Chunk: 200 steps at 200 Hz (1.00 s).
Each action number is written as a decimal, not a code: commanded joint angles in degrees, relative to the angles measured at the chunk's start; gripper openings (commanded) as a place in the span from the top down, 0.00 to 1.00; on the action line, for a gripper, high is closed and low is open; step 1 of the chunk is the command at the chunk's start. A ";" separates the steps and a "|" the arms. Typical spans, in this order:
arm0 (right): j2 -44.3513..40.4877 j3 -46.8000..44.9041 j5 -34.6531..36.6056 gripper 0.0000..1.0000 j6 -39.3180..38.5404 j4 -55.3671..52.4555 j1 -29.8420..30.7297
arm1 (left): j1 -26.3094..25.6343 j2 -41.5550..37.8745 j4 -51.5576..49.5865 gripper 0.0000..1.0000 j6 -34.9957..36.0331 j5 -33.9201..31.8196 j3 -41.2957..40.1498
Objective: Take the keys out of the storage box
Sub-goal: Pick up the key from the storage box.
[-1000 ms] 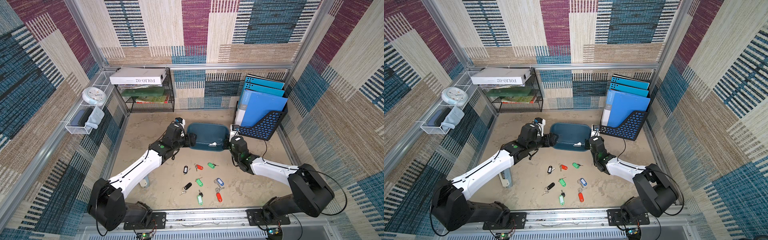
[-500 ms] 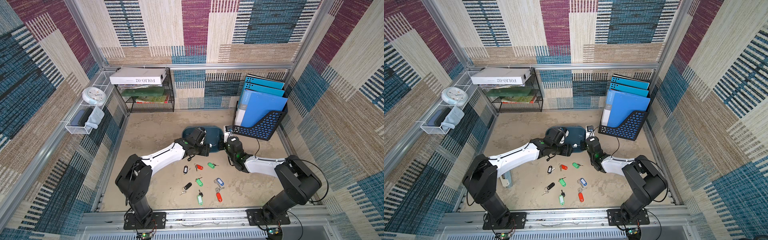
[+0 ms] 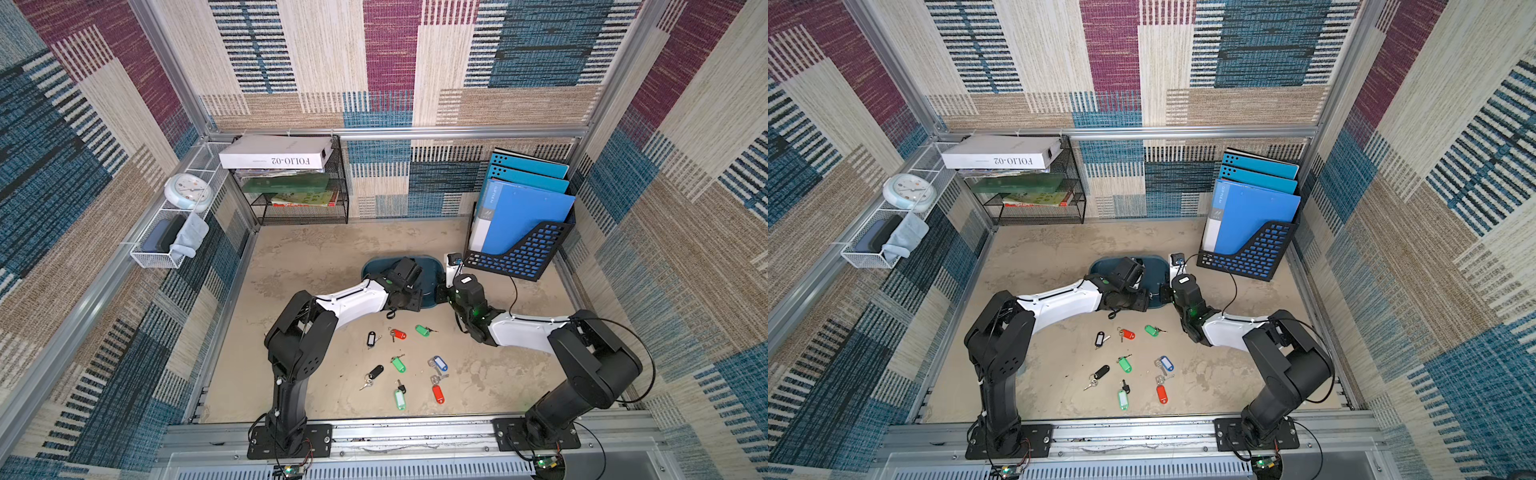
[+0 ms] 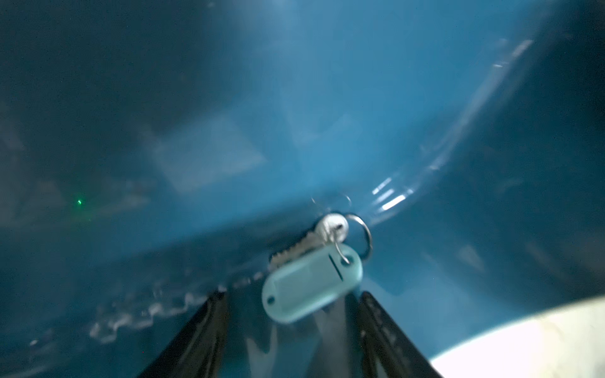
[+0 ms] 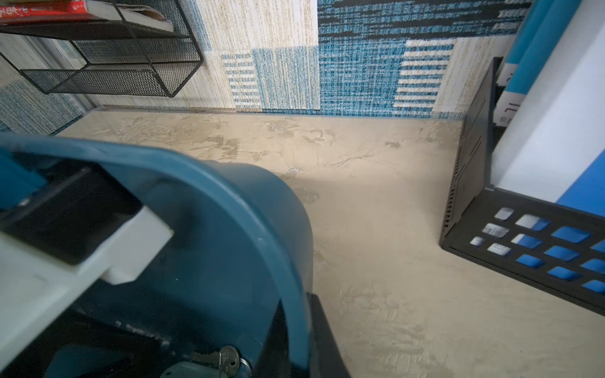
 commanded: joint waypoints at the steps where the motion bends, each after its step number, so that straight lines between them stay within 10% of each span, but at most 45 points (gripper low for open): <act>1: 0.22 0.01 -5.50 1.00 -0.04 2.83 0.24 | -0.53 1.17 -0.29 0.48 1.64 -3.26 1.36; 79: 2.22 0.74 -8.23 1.00 0.10 1.87 0.20 | -1.67 1.12 1.47 1.00 3.46 -3.12 1.75; 200: 3.69 3.58 0.43 1.00 0.71 -5.22 0.07 | -1.53 -7.72 1.47 1.00 1.91 -5.23 -1.63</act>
